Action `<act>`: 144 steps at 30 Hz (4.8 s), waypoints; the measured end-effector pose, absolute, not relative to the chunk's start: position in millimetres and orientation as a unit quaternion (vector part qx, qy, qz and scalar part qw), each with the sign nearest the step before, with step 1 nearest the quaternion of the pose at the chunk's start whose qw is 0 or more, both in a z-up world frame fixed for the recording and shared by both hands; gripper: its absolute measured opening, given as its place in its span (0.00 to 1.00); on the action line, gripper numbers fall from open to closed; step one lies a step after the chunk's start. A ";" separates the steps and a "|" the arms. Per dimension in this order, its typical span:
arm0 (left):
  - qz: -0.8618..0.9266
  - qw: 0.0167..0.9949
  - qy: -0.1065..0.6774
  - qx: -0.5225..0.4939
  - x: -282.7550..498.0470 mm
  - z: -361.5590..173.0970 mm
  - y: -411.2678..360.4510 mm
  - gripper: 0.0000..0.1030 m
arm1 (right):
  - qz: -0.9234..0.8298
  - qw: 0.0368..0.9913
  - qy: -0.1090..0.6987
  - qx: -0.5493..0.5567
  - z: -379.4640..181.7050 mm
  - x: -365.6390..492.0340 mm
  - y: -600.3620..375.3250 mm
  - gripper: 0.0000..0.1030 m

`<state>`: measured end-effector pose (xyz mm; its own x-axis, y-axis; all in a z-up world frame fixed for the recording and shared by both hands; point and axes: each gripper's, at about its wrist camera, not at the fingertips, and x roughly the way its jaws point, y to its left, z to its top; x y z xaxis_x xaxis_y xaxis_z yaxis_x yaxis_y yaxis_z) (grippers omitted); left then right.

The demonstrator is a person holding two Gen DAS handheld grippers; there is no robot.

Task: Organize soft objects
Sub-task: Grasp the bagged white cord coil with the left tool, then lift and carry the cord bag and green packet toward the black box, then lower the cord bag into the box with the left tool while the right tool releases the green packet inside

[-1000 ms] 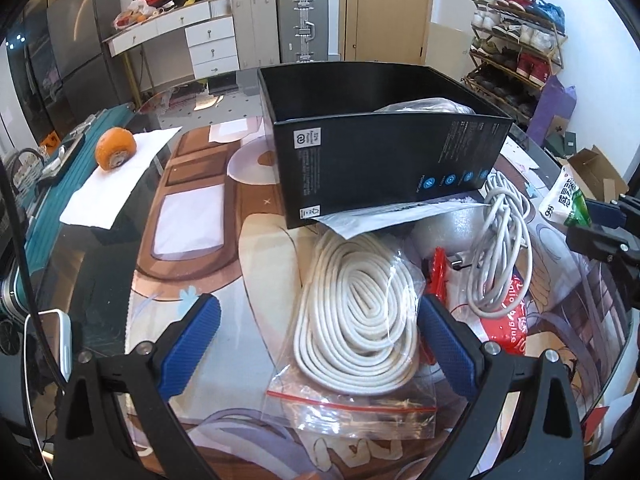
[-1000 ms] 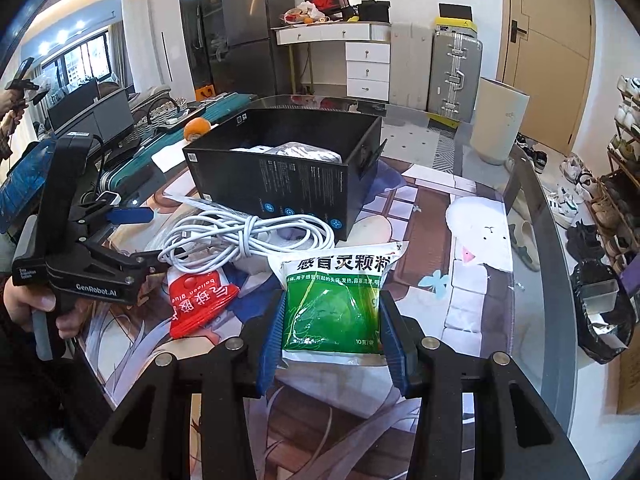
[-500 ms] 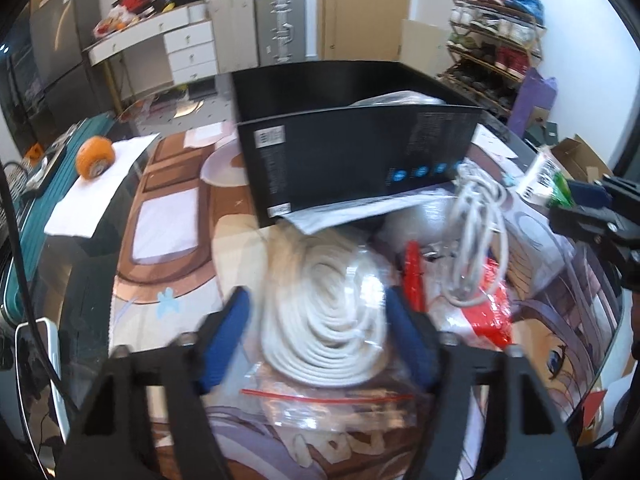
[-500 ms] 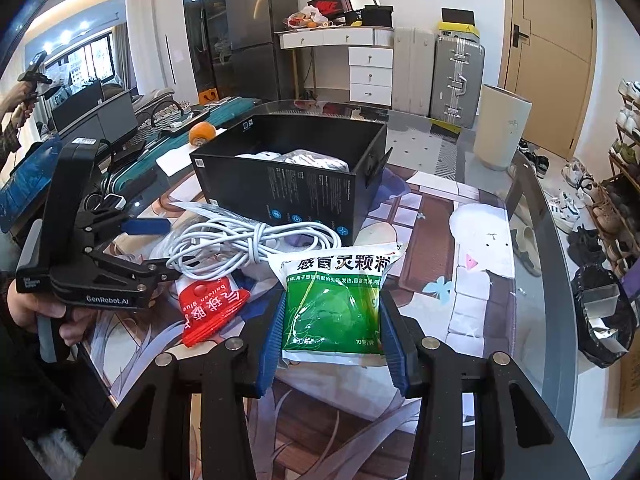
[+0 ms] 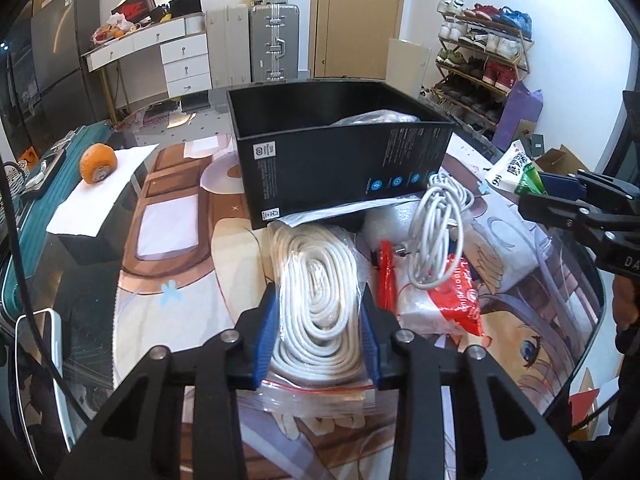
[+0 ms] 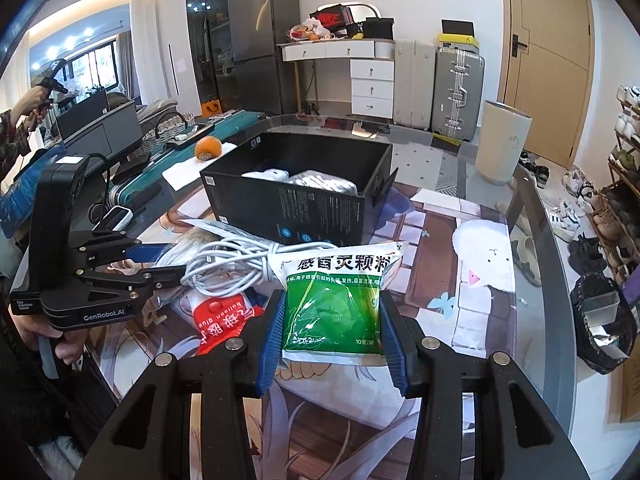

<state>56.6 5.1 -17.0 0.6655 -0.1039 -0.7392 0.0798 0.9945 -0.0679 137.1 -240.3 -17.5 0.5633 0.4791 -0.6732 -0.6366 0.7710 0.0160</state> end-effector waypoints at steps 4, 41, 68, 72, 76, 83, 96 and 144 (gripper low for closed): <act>-0.049 0.917 0.395 -0.019 49.1 -10.2 6.4 0.33 | 0.319 0.880 0.332 -0.111 -12.8 134.3 -241.0 0.43; -0.037 0.957 0.285 -0.040 46.7 53.1 16.6 0.33 | 0.313 0.908 0.266 -0.080 20.0 116.4 -231.1 0.43; -0.046 0.954 0.293 -0.046 109.4 67.1 23.8 0.34 | 0.323 0.897 0.281 -0.111 39.4 176.0 -188.2 0.43; -0.049 0.952 0.299 -0.046 117.7 64.7 23.2 0.33 | 0.327 0.893 0.286 -0.115 37.8 185.6 -181.4 0.43; -0.051 0.950 0.305 -0.046 126.1 60.7 23.4 0.33 | 0.327 0.891 0.293 -0.117 34.9 193.6 -179.0 0.43; -0.055 0.946 0.317 -0.042 140.0 53.3 21.7 0.33 | 0.325 0.886 0.305 -0.127 29.9 211.6 -172.9 0.43; -0.053 0.940 0.337 -0.030 163.0 42.2 18.2 0.33 | 0.331 0.873 0.324 -0.152 15.7 240.6 -156.4 0.43; -0.053 0.931 0.358 -0.051 165.2 36.8 25.3 0.62 | 0.308 0.884 0.321 -0.142 24.5 234.6 -176.8 0.75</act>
<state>165.2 25.4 36.8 0.7382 -0.1353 -0.6609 0.0623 0.9892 -0.1329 234.6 -176.8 24.5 0.6042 0.4525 -0.6559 -0.6355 0.7702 -0.0540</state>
